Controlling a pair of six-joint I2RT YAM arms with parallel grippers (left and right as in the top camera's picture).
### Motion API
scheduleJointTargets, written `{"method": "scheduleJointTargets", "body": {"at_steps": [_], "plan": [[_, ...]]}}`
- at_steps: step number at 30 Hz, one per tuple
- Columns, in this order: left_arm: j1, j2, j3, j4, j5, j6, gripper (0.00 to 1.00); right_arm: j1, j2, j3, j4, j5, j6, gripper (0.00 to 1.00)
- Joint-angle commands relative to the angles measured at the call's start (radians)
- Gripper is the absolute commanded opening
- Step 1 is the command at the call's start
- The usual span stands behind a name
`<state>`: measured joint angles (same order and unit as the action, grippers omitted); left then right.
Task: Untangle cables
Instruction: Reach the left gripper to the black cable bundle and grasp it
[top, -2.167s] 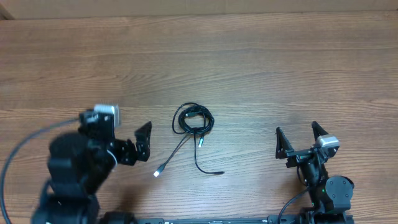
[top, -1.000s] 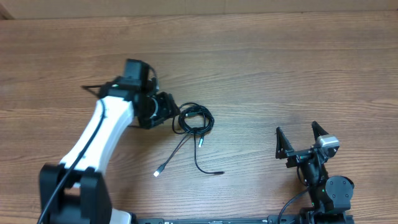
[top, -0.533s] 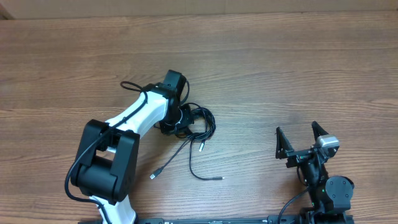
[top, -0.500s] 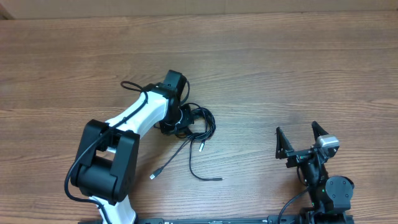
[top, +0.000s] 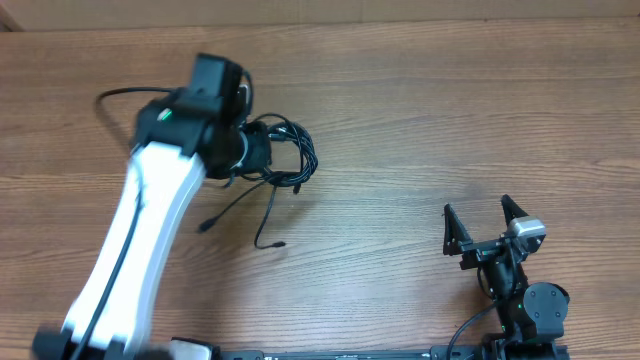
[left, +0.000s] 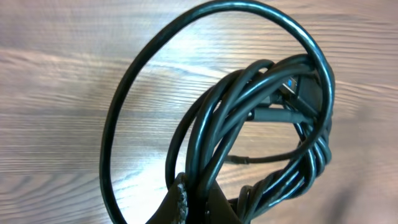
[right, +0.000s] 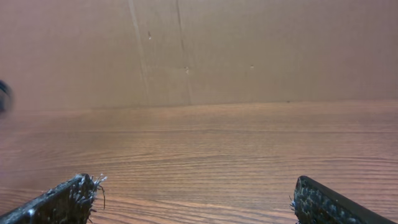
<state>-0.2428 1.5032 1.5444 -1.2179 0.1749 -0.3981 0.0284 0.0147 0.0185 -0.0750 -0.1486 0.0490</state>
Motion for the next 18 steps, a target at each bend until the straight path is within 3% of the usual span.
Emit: {"method": "scheduleJointTargets", "body": {"at_steps": [1, 7, 13, 18], "plan": [[-0.013, -0.095, 0.015, -0.03, 0.002, 0.085, 0.04, 0.0, -0.012, -0.01, 0.005, 0.014, 0.003, 1.0], [-0.015, -0.183, 0.014, -0.087, 0.013, 0.141, 0.04, 0.0, -0.012, -0.01, 0.005, 0.014, 0.003, 1.0], [-0.015, -0.195, 0.008, -0.118, 0.161, 0.249, 0.04, 0.0, -0.012, -0.01, 0.005, 0.014, 0.003, 1.0], [-0.015, -0.195, -0.042, -0.088, 0.228, 0.255, 0.04, 0.0, -0.012, -0.01, 0.005, 0.014, 0.003, 1.0]]}}
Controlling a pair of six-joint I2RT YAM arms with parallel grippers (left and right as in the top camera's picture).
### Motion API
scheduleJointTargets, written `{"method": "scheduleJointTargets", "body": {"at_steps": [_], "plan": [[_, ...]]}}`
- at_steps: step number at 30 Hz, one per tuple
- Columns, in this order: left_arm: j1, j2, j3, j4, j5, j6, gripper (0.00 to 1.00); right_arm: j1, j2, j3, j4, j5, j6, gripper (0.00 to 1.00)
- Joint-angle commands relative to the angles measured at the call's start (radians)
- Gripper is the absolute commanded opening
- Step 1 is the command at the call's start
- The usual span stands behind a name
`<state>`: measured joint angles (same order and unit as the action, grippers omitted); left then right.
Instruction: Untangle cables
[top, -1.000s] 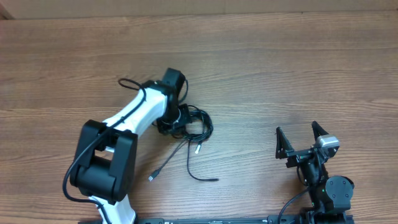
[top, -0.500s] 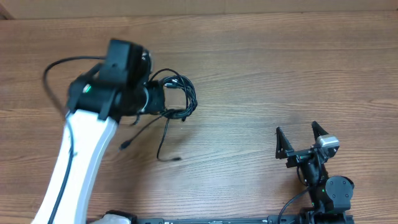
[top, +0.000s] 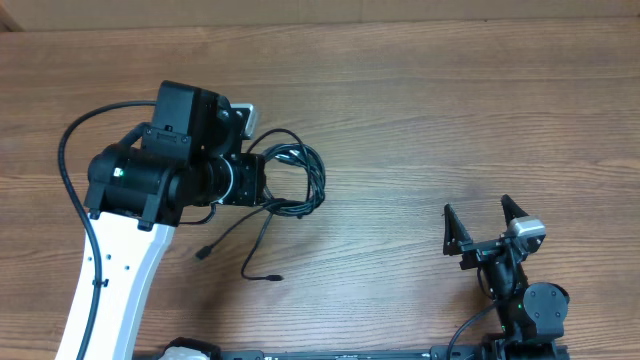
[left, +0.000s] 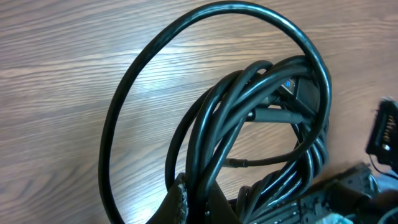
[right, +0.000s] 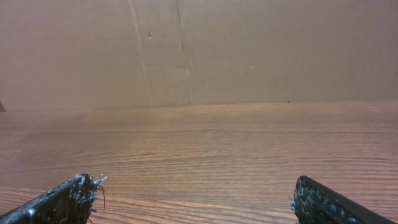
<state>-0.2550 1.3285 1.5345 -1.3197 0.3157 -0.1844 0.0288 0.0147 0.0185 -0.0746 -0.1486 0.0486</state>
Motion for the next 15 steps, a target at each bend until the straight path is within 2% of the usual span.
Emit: {"method": "scheduleJointTargets", "body": {"at_steps": [1, 4, 11, 15], "plan": [[-0.003, -0.02, -0.044, 0.023, 0.103, 0.041, 0.04, 0.0, -0.012, -0.01, 0.005, 0.014, 0.004, 1.0], [-0.003, -0.02, -0.091, 0.055, 0.155, 0.022, 0.04, 0.0, -0.012, -0.01, 0.005, 0.014, 0.004, 1.0], [-0.003, -0.02, -0.231, 0.119, 0.157, -0.103, 0.04, 0.0, -0.012, -0.01, 0.062, 0.034, 0.007, 1.0], [-0.003, -0.02, -0.318, 0.211, 0.158, -0.188, 0.04, 0.002, -0.012, -0.01, 0.037, -0.187, 0.2, 1.0]]}}
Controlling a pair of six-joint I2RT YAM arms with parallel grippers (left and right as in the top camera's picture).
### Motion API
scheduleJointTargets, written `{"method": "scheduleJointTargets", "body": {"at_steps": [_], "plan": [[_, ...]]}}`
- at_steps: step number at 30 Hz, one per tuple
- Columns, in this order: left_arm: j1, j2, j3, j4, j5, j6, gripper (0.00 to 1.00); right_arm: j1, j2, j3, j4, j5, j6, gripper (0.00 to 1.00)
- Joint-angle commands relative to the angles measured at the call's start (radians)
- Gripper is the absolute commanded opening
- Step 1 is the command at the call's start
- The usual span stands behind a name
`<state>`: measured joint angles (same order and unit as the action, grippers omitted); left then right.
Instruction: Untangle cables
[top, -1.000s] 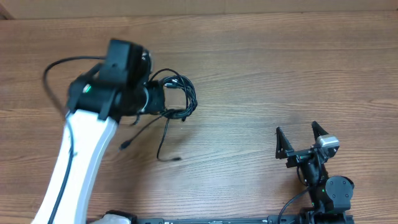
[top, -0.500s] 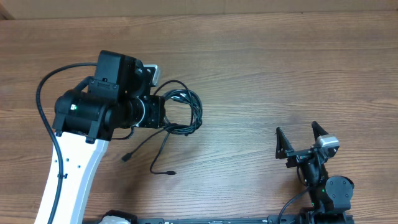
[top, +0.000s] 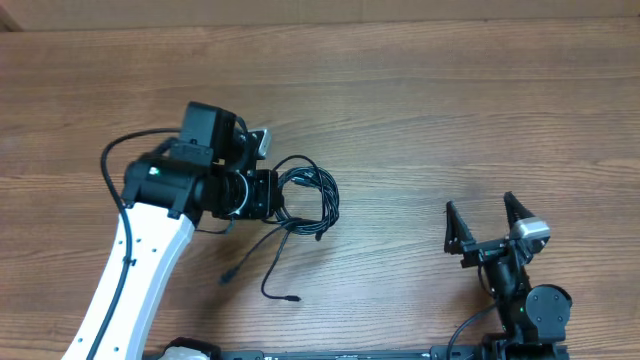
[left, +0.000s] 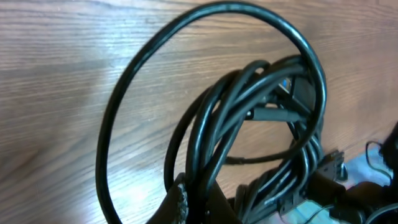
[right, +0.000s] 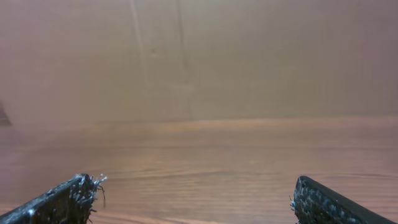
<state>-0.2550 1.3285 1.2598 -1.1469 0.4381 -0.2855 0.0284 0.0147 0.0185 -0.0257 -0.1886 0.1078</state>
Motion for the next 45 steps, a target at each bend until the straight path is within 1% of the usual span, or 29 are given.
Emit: {"method": "scheduleJointTargets", "body": {"at_steps": [1, 5, 7, 8, 10, 12, 13, 14, 16, 20, 24, 26, 28, 30, 33, 35, 37, 39, 41, 43, 45], "plan": [[-0.006, -0.02, -0.065, 0.069, 0.035, -0.108, 0.04, 0.002, -0.012, -0.01, -0.033, -0.234, 0.219, 1.0], [-0.03, -0.019, -0.139, 0.174, 0.042, -0.149, 0.04, 0.004, -0.009, -0.01, -0.035, -0.704, 0.637, 1.0], [-0.047, -0.018, -0.161, 0.198, 0.049, -0.146, 0.04, 0.004, -0.009, -0.01, -0.038, -0.901, 0.766, 1.0], [-0.056, -0.018, -0.168, 0.201, 0.05, -0.137, 0.04, 0.004, -0.009, -0.01, -0.037, -0.977, 0.801, 1.0], [-0.072, -0.018, -0.172, 0.198, 0.05, -0.106, 0.04, 0.004, -0.009, -0.01, -0.031, -1.007, 0.861, 1.0], [-0.088, -0.018, -0.172, 0.192, 0.053, -0.08, 0.04, 0.004, -0.009, -0.01, -0.005, -0.986, 0.865, 1.0], [-0.095, -0.018, -0.172, 0.186, 0.053, -0.077, 0.04, 0.004, -0.009, -0.01, 0.039, -0.983, 0.868, 1.0], [-0.102, -0.018, -0.172, 0.178, 0.053, -0.074, 0.04, 0.003, -0.008, -0.007, 0.113, -0.984, 0.914, 1.0], [-0.11, -0.018, -0.172, 0.175, 0.053, -0.07, 0.04, 0.003, -0.008, 0.013, 0.187, -0.984, 0.953, 1.0], [-0.127, -0.018, -0.172, 0.181, 0.05, -0.069, 0.04, -0.011, 0.015, 0.096, 0.2, -0.969, 0.925, 0.97], [-0.132, -0.017, -0.172, 0.194, 0.051, -0.07, 0.04, -0.072, 0.111, 0.176, 0.196, -0.956, 0.905, 0.89], [-0.132, -0.017, -0.172, 0.223, 0.046, -0.071, 0.04, -0.115, 0.193, 0.216, 0.196, -0.953, 0.88, 0.89], [-0.132, -0.016, -0.172, 0.291, 0.039, -0.124, 0.04, -0.156, 0.296, 0.255, 0.185, -0.941, 0.821, 0.84], [-0.132, -0.013, -0.172, 0.369, 0.023, -0.213, 0.04, -0.187, 0.402, 0.296, 0.124, -0.907, 0.765, 0.79], [-0.133, -0.008, -0.172, 0.458, 0.022, -0.236, 0.04, -0.204, 0.575, 0.376, -0.016, -0.878, 0.645, 0.74], [-0.133, -0.006, -0.172, 0.462, 0.022, -0.235, 0.05, -0.191, 0.673, 0.438, -0.117, -0.898, 0.581, 0.73], [-0.133, -0.006, -0.173, 0.417, 0.018, -0.224, 0.04, -0.165, 0.746, 0.502, -0.212, -0.938, 0.507, 0.71], [-0.134, -0.006, -0.175, 0.352, -0.02, -0.198, 0.05, -0.127, 0.792, 0.565, -0.302, -0.941, 0.458, 0.69], [-0.135, -0.006, -0.178, 0.314, -0.042, -0.167, 0.04, -0.081, 0.816, 0.617, -0.361, -0.922, 0.44, 0.69], [-0.139, -0.006, -0.178, 0.308, -0.024, -0.103, 0.04, -0.011, 0.831, 0.676, -0.421, -0.849, 0.437, 0.68], [-0.15, -0.006, -0.178, 0.313, 0.019, -0.025, 0.04, 0.08, 0.84, 0.746, -0.51, -0.692, 0.406, 0.68]]}}
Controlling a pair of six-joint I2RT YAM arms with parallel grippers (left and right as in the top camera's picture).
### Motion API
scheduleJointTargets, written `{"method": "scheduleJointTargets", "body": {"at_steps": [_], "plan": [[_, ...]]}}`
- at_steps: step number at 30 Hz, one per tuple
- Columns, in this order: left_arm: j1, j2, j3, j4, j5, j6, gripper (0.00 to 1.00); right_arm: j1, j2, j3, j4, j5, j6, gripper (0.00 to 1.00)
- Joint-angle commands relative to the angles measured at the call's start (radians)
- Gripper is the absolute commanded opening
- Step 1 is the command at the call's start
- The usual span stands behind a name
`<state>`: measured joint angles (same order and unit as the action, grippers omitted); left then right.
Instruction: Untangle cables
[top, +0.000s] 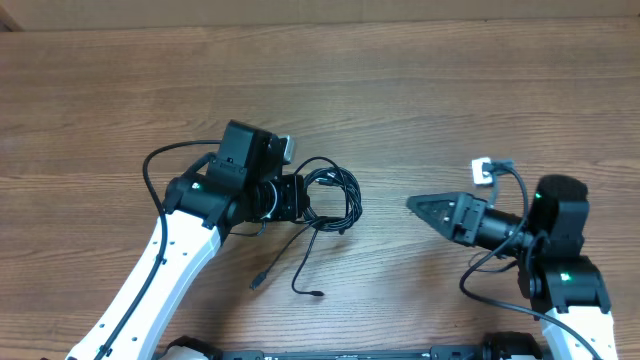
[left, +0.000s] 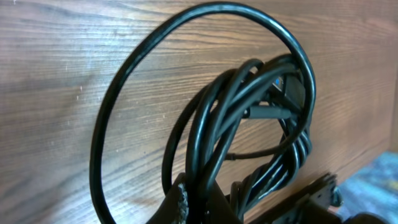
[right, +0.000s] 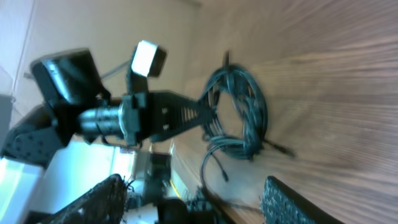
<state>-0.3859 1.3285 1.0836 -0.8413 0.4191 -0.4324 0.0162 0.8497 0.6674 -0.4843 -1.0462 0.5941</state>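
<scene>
A tangled bundle of black cables (top: 335, 192) hangs coiled from my left gripper (top: 298, 197), which is shut on several of its strands. Two loose plug ends (top: 258, 282) trail toward the table's near edge. In the left wrist view the fingers (left: 180, 202) pinch the strands (left: 205, 143) at the bottom, with one big loop (left: 106, 124) arching above. My right gripper (top: 418, 205) points left at the bundle from a short way off. Seen from its own wrist it is open (right: 199, 205), with the bundle (right: 239, 118) well ahead of it.
The wooden table (top: 450, 90) spreads all around. The left arm's white link (top: 170, 280) runs from the near left edge. The right arm's base (top: 565, 275) and its wiring sit at the near right. A cardboard wall borders the far edge.
The right arm has left its parked pose at the near right edge; its gripper now faces left toward the bundle. The left gripper has carried the bundle slightly to the right.
The left gripper held the cable bundle at the table's left-centre with the right arm parked, open. At each later moment the bundle was further right and nearer. Now the right gripper, still open, points at the bundle from the right.
</scene>
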Motion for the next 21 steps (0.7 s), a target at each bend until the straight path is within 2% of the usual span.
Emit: {"method": "scheduleJointTargets", "body": {"at_steps": [1, 4, 7, 10, 12, 16, 21], "plan": [[-0.024, -0.006, -0.002, 0.007, 0.053, 0.15, 0.04, 0.139, 0.01, 0.131, -0.101, 0.264, -0.094, 0.68], [-0.038, -0.006, -0.002, 0.007, 0.051, 0.175, 0.04, 0.289, 0.024, 0.214, -0.189, 0.552, -0.127, 0.66], [-0.04, -0.006, -0.002, 0.005, 0.053, 0.176, 0.04, 0.388, 0.029, 0.227, -0.171, 0.706, -0.129, 0.65], [-0.041, -0.006, -0.002, 0.006, 0.115, 0.22, 0.04, 0.439, 0.056, 0.226, -0.15, 0.724, -0.152, 0.6], [-0.041, -0.006, -0.002, 0.011, 0.179, 0.273, 0.04, 0.464, 0.094, 0.226, -0.149, 0.729, -0.202, 0.49], [-0.041, -0.006, -0.002, 0.002, 0.256, 0.34, 0.04, 0.499, 0.188, 0.226, -0.137, 0.759, -0.21, 0.33], [-0.041, -0.006, -0.002, -0.003, 0.262, 0.348, 0.04, 0.501, 0.266, 0.226, -0.1, 0.754, -0.19, 0.26]]}}
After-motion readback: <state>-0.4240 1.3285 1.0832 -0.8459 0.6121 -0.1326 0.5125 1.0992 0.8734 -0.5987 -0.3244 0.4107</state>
